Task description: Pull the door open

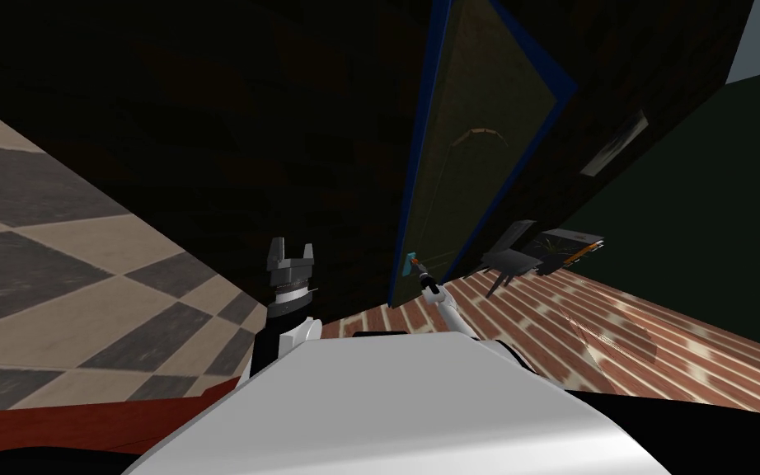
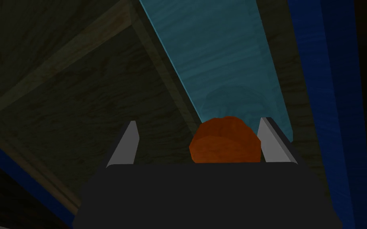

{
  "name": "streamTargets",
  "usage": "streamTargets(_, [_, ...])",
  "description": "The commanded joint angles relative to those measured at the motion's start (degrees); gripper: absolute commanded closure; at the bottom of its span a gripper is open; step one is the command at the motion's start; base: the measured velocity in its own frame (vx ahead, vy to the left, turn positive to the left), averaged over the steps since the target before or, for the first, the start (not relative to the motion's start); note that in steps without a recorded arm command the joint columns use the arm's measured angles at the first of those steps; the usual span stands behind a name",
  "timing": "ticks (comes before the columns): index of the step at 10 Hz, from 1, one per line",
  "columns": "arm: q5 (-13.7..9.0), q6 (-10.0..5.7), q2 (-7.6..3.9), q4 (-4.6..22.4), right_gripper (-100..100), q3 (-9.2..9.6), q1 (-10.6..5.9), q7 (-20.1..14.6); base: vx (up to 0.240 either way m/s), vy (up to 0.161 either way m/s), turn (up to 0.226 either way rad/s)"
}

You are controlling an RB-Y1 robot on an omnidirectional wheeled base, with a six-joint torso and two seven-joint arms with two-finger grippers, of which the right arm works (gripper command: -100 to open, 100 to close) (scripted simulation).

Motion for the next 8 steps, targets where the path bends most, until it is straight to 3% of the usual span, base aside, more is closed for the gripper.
streamTargets(1, [-0.42, -0.15, -1.50, 1.30, 100, -1.83, -0.57, 0.04, 0.000, -0.005, -0.011])
streamTargets(5, [-0.42, -0.15, -1.50, 1.30, 100, -1.83, -0.57, 0.04, 0.006, 0.002, 0.001])
streamTargets(6, [-0.78, -0.61, -0.09, 0.14, 100, 0.01, 0.23, -1.54, -0.038, -0.013, 0.184])
streamTargets(8, [-1.99, -0.86, -0.22, 0.29, 100, 0.05, 0.14, -4.41, -0.088, -0.091, 0.249])
